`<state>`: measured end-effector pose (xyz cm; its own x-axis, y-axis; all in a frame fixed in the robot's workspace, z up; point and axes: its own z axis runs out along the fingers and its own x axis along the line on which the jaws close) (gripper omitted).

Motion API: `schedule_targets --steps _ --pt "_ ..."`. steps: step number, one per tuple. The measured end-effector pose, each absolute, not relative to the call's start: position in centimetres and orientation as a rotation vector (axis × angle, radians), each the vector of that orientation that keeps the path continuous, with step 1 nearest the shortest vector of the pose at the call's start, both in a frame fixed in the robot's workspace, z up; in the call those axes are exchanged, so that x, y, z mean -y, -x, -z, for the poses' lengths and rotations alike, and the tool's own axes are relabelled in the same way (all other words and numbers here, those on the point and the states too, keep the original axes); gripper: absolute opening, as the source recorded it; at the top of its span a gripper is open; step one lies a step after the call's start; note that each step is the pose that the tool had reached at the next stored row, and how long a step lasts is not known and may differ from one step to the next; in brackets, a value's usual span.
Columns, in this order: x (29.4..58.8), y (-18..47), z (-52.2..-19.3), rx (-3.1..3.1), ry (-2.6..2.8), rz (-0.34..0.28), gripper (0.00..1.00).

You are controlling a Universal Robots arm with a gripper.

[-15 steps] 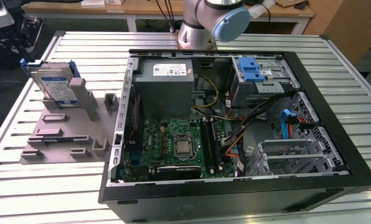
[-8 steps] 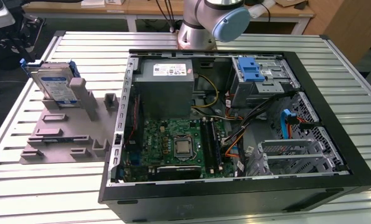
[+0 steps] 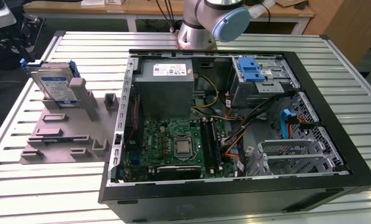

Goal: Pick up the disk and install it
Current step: 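Pick up the disk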

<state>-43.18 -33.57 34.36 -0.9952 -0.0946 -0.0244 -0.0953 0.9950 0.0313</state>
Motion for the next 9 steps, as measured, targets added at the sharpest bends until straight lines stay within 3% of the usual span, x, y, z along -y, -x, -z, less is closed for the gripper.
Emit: schedule_targets --steps 9 --pt "33.57 43.18 -34.36 -3.114 0.177 -0.051 0.11"
